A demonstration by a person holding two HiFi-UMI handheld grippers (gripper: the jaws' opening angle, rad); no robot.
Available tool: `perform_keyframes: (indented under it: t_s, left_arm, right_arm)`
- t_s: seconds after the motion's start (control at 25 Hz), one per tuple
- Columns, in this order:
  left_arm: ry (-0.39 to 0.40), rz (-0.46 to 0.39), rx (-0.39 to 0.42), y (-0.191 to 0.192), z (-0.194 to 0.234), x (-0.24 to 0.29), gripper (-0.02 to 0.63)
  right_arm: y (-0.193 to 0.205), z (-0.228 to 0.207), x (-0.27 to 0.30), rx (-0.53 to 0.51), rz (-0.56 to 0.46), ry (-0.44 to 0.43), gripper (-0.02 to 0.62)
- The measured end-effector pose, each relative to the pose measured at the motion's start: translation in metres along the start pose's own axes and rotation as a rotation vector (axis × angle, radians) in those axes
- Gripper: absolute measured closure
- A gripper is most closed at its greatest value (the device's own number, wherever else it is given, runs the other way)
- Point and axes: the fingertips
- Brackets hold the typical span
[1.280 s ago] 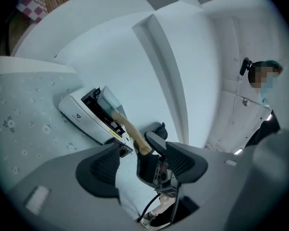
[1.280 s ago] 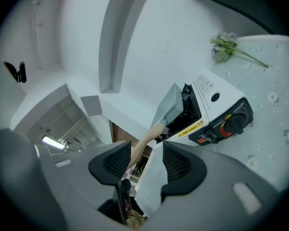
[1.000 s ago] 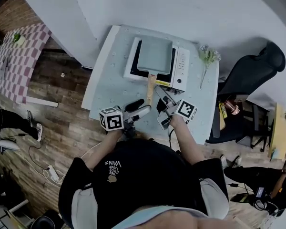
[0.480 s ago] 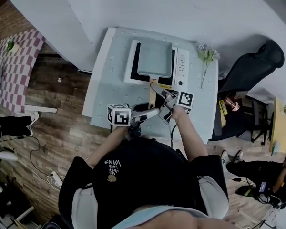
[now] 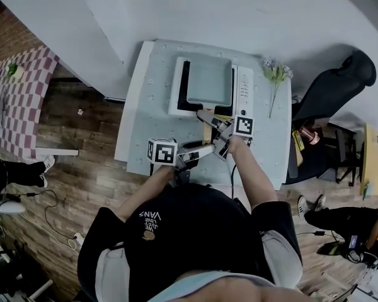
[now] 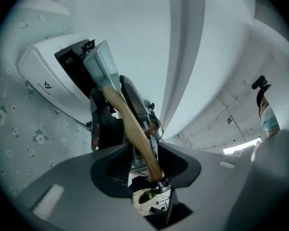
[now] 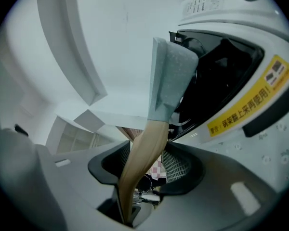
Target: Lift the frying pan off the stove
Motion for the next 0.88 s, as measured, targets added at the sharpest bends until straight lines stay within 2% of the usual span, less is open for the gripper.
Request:
perform_keyframes:
  t_s: [0.32,0.6,0.72,0.88]
  left_arm:
    - [0.060,0.063,-0.076,0.003,-0.006,-0.020,0.462]
    - [0.096,0.139,-0.087,0.009,-0.008,-0.025,0.466]
    - [0.104,0.172,-0.063,0.012,-0.012,-0.027,0.466]
    - [0.117,0.179,-0.063,0.030,-0.022,-0.021,0.468]
  right_arm:
    - [0.005,0.003,0.006,0.017,-0.106,0.008,0.390]
    - [0.005,-0.001,-0.007,0.006,-0.197,0.020,0.391]
    - [0.009,0.002,-0.016,-0.006,-0.227,0.022,0.393]
    - [0.019,0.003,-0.037,-0.027,-0.255,0.037,0.396]
Point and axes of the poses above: the fingertips, and each gripper's own axes: x forward along the fingers, z to its left, y out of its underside, and after that the axes turned 12 degrees about y, right-handed
